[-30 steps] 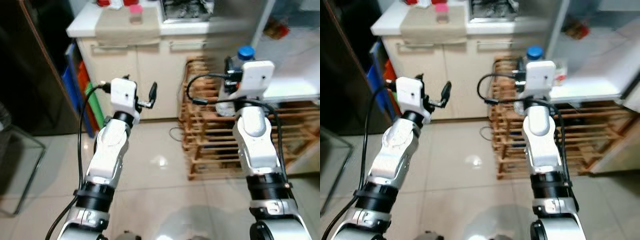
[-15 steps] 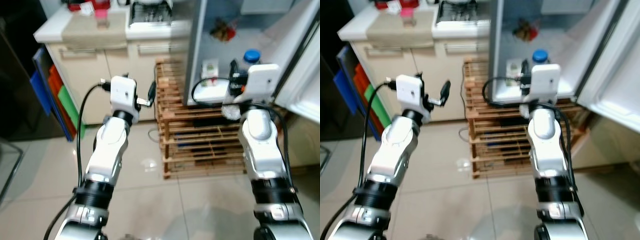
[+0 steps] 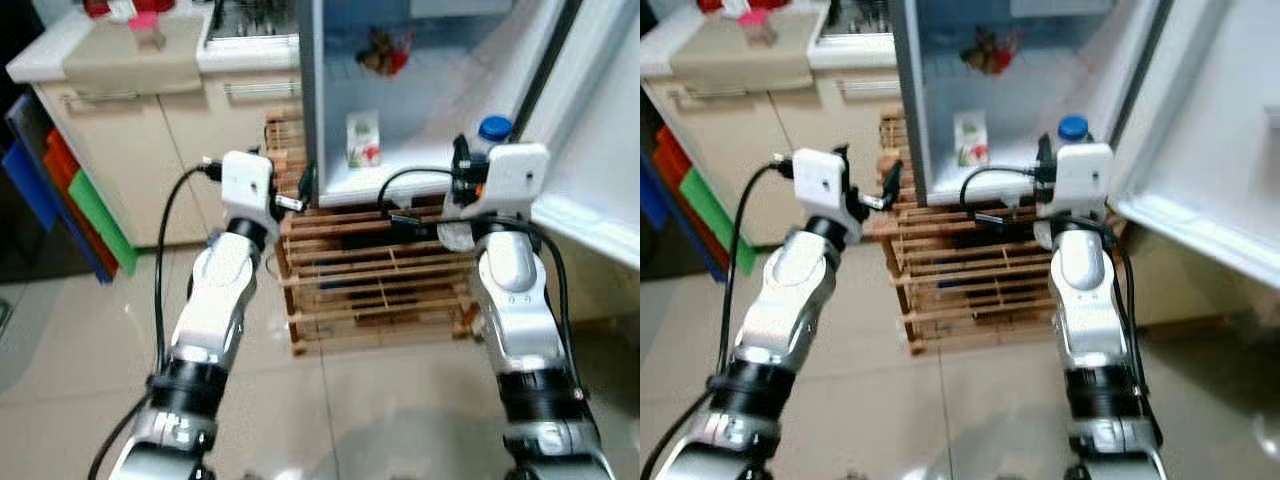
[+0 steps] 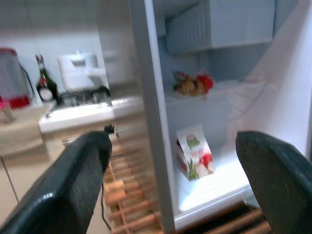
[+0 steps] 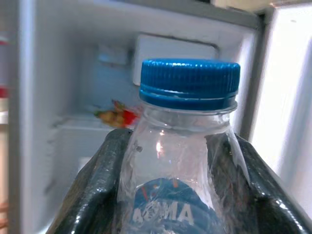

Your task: Restocking fridge

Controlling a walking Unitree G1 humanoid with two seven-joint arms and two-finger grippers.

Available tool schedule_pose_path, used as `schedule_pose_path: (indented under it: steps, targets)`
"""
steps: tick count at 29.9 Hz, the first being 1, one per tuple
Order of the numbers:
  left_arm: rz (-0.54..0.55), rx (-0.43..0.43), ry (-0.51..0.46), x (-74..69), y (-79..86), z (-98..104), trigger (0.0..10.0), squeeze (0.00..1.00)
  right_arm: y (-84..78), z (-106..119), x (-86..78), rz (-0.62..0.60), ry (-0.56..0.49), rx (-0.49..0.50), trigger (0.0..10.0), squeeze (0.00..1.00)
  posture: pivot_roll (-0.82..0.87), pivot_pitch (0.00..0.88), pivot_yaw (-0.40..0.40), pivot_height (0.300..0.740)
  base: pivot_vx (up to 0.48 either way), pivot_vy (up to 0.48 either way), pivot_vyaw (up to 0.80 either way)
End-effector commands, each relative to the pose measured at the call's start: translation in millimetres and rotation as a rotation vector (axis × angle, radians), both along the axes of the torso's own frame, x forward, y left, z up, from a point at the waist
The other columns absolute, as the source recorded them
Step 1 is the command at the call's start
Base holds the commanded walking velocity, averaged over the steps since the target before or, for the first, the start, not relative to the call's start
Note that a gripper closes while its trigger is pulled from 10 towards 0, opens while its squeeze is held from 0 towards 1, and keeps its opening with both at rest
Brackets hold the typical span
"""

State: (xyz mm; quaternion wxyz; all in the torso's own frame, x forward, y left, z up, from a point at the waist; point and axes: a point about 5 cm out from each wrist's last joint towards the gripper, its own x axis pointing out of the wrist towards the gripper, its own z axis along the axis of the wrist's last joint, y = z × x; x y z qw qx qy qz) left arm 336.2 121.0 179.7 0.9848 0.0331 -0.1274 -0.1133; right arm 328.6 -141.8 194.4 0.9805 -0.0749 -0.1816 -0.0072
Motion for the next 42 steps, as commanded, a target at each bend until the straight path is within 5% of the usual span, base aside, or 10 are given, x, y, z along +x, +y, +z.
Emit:
schedule_pose_path:
  steps: [1,22,42]
  targets:
    - [-0.009,0.007,-0.002,1.3,-3.0,1.6,10.0,0.0,-0.1,14.7,-0.3,0.001,-0.059,-0.004,10.0,0.0,-0.07,0.0,0.057,0.74,0.349,-0.326,0.0]
    - [0.006,-0.019,-0.002,1.8,2.6,3.9,10.0,0.0,6.7,9.5,-0.5,0.021,-0.038,-0.005,10.0,0.0,-0.06,0.0,0.061,0.74,0.349,-0.324,0.0]
    - [0.022,-0.028,0.012,-0.8,3.4,1.7,10.0,0.0,2.1,12.0,-2.7,-0.012,-0.058,-0.059,10.0,0.0,-0.07,0.0,0.062,0.74,0.127,0.05,0.0]
